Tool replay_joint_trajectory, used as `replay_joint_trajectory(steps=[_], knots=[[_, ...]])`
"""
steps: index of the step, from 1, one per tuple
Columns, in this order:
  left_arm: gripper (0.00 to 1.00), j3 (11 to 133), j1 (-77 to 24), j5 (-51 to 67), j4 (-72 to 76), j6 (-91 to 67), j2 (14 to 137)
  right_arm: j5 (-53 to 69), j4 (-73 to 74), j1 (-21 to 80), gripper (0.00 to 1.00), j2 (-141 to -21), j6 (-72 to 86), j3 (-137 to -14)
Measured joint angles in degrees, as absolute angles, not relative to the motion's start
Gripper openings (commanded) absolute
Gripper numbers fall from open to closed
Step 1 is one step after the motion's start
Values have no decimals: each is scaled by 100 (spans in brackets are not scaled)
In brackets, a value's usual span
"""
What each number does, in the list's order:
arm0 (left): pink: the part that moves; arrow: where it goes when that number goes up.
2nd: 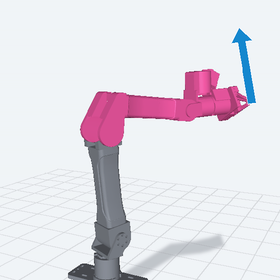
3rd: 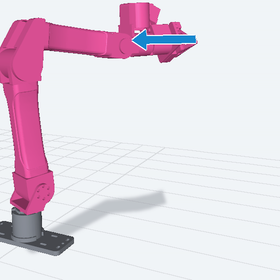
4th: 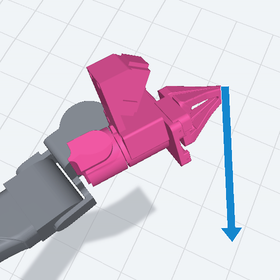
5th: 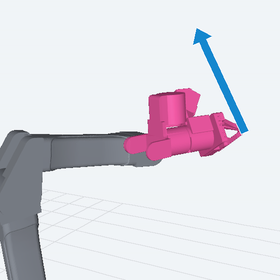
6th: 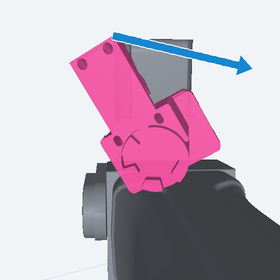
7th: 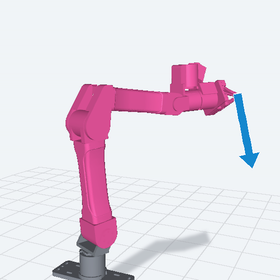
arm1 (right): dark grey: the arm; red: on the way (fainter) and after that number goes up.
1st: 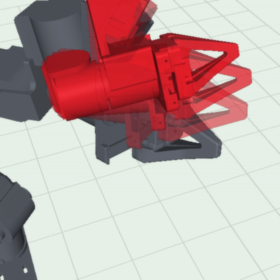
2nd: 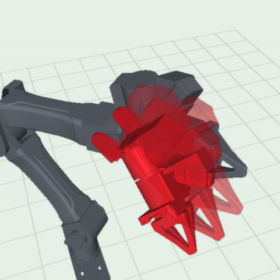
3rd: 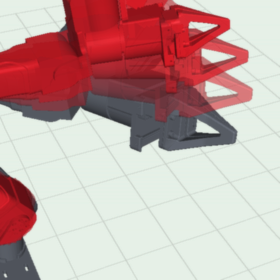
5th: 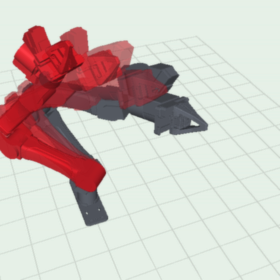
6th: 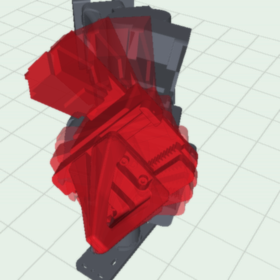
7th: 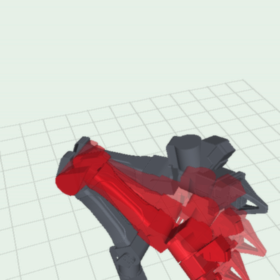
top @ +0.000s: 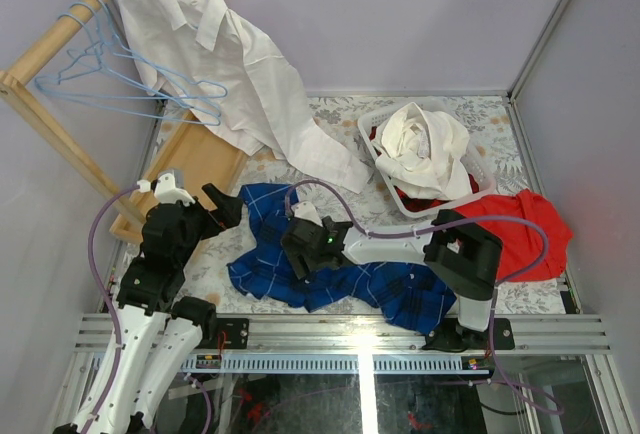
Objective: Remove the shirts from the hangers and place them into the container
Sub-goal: Pick up the shirt from the center of the board.
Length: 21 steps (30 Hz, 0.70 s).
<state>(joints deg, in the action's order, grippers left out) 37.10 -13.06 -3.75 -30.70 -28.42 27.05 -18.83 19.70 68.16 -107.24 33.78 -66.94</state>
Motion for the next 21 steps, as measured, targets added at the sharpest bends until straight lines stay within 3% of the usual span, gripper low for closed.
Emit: replay_joint_trajectory(steps=[6, 7, 16, 21], knots=[[100, 3710, -1306, -392, -3070, -2842, 2703, -1911, 1184, 6816, 7, -10495, 3656, -6165], [100, 3710, -1306, -392, -3070, -2845, 2703, -1964, 1081, 6820, 1, -10407, 3664, -6075], [100, 3710, -1306, -399, -3070, -2842, 2705, -3533, 1527, 6831, 0, -8108, 3079, -5043], [100, 3710, -1306, -399, -3070, -2842, 2705, -4628, 794, 6831, 0, -6381, 2040, -5092]])
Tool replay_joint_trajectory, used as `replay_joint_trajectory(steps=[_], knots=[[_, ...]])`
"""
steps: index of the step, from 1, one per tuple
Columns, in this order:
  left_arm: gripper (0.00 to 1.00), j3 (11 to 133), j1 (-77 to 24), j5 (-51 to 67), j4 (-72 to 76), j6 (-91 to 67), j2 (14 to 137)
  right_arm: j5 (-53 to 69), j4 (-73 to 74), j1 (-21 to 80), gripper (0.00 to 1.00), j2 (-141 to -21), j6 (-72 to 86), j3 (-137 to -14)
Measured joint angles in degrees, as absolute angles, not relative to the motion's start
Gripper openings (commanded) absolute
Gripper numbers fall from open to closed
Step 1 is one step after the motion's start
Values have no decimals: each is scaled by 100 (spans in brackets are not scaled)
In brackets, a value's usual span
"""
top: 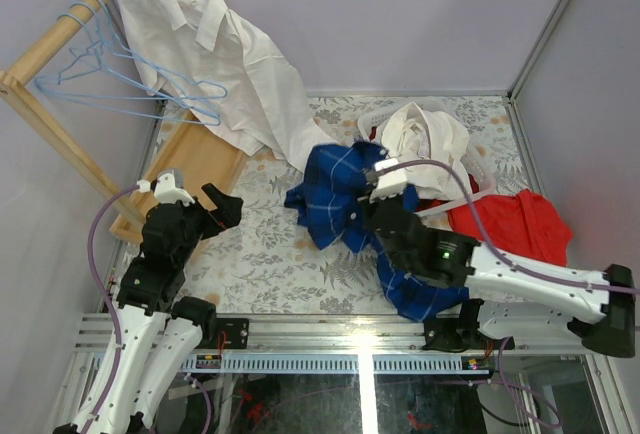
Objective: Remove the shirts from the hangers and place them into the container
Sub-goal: Pick up the shirt from the center of the board, then place the shirt in the bin.
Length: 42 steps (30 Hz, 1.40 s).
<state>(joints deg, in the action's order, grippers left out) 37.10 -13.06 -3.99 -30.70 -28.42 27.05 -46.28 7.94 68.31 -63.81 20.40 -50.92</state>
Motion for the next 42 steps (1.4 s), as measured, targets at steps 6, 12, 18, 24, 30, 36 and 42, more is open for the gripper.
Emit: replay_joint_trajectory(steps=[6, 12, 18, 24, 30, 36, 42], knots=[[100, 3710, -1306, -399, -3070, -2842, 2703, -5704, -869, 6820, 0, -5741, -309, -5448], [100, 3710, -1306, -399, -3070, -2842, 2703, -6099, -2213, 6300, 1, -6451, -2370, -6692], [100, 3710, -1306, -401, -3070, -2842, 2700, -6104, -1496, 4991, 1, -7341, -2331, -8156], [100, 3710, -1306, -401, -3070, -2842, 2698, -5968, -578, 4018, 1, -7846, -1752, -8958], [100, 3710, -1306, -403, -3070, -2842, 2698, -5457, 563, 2939, 2, -8359, -567, -9369], [100, 3708, -1306, -399, -3068, -2842, 2700, -4311, 1463, 2410, 6, -9052, 701, -8370], [100, 3706, -1306, -399, -3070, -2842, 2724, -3323, 2078, 2244, 30, -10713, 1354, -8077]])
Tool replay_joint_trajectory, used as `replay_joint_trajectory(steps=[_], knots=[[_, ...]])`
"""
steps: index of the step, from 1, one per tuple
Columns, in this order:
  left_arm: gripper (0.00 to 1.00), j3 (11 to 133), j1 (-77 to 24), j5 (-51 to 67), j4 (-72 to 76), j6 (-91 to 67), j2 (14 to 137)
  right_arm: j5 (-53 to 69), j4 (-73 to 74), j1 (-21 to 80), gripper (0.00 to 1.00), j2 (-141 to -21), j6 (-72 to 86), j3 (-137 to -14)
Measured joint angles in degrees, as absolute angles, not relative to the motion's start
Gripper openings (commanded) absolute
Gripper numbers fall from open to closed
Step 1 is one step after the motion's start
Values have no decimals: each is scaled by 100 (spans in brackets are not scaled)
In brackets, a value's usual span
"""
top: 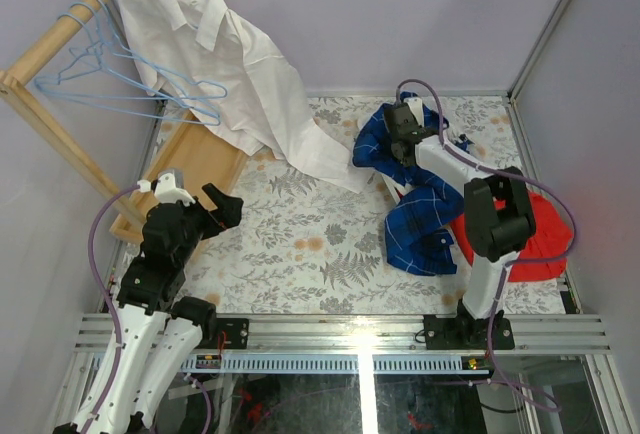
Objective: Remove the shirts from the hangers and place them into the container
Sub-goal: Place the shirt in the bin.
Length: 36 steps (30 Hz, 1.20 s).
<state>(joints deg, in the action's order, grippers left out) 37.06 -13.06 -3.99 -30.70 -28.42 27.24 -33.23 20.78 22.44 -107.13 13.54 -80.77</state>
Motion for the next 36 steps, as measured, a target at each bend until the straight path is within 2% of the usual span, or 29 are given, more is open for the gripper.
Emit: replay_joint_trajectory(steps=[1, 3, 5, 7, 12, 17, 20, 25, 30, 32, 34, 36], knots=[[100, 3701, -1306, -399, -3068, -2842, 2724, -3269, 2115, 2211, 36, -10829, 1411, -8077], [100, 3688, -1306, -399, -3068, -2842, 2724, -3144, 2187, 2158, 36, -10809, 1485, -8108], [100, 3682, -1306, -399, -3068, -2842, 2729, -3026, 2311, 2130, 61, -10604, 1472, -8202], [100, 3682, -1306, -399, -3068, -2842, 2738, -2880, 2488, 2115, 76, -10328, 1439, -8348], [100, 3682, -1306, -399, -3068, -2842, 2744, -2539, 2663, 2110, 83, -9317, 1240, -8691], [100, 3682, -1306, -399, -3068, -2842, 2742, -1750, 2464, 2110, 85, -8294, 1302, -8427], [100, 3682, -1306, -399, -3068, -2842, 2742, -1107, 2193, 2174, 83, -7975, 1358, -7975], [100, 3682, -1306, -399, -3068, -2842, 2742, -764, 2158, 2565, 89, -8663, 1295, -7822], [100, 3682, -1306, -399, -3068, -2842, 2742, -1149, 2539, 3159, 90, -9657, 945, -8044], [100, 3682, -1306, -401, -3068, -2842, 2742, -1343, 2786, 3277, 82, -10040, 832, -8320], [100, 3682, -1306, -401, -3068, -2842, 2742, -1553, 2829, 3301, 67, -10248, 705, -8471], [100, 3682, -1306, -403, -3070, -2845, 2742, -1765, 2888, 3301, 59, -10337, 620, -8552]])
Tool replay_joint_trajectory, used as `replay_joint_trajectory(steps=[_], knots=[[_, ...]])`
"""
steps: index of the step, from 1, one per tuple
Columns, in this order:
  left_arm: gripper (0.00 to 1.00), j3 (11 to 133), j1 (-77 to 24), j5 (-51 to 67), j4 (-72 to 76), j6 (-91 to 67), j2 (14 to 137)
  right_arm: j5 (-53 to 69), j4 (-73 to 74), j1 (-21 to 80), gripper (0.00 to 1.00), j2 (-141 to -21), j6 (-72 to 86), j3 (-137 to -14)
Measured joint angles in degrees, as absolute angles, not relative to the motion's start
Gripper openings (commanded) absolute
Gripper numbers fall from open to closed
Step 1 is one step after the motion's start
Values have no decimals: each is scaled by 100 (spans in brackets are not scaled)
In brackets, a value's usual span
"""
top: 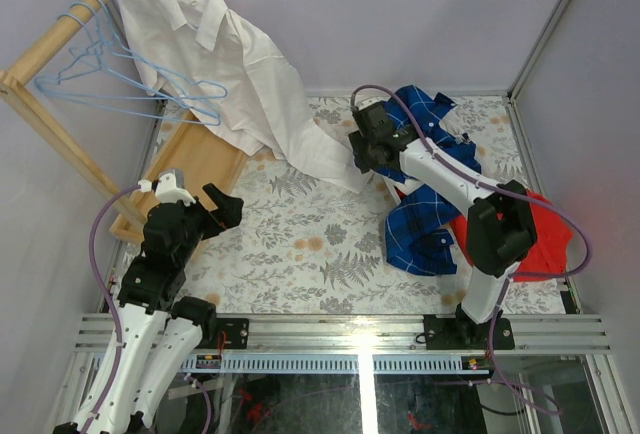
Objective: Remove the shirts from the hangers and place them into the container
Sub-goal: Place the shirt in the bin.
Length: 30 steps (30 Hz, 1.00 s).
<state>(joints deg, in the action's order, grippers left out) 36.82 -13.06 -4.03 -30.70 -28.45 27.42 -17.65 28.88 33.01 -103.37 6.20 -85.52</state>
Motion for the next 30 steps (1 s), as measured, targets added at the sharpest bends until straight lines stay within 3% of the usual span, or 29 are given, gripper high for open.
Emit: replay_joint_trajectory(steps=[5, 7, 13, 20, 25, 30], knots=[[100, 3682, -1306, -410, -3068, -2842, 2742, -2147, 2906, 3301, 30, -10309, 613, -8604], [100, 3682, -1306, -410, -3068, -2842, 2742, -2171, 2749, 3301, 9, -10141, 600, -8497], [100, 3682, -1306, -419, -3070, -2845, 2749, -2650, 2331, 3293, 4, -9367, 609, -8099], [100, 3682, -1306, -440, -3070, -2845, 2775, -2777, 2257, 2755, 24, -10206, 823, -8079], [100, 3682, -1306, -449, -3070, -2845, 2792, -2272, 2383, 2512, 53, -10735, 1017, -7902], [100, 3682, -1306, -449, -3072, -2845, 2845, -1988, 2578, 2539, 74, -10036, 1015, -7905]])
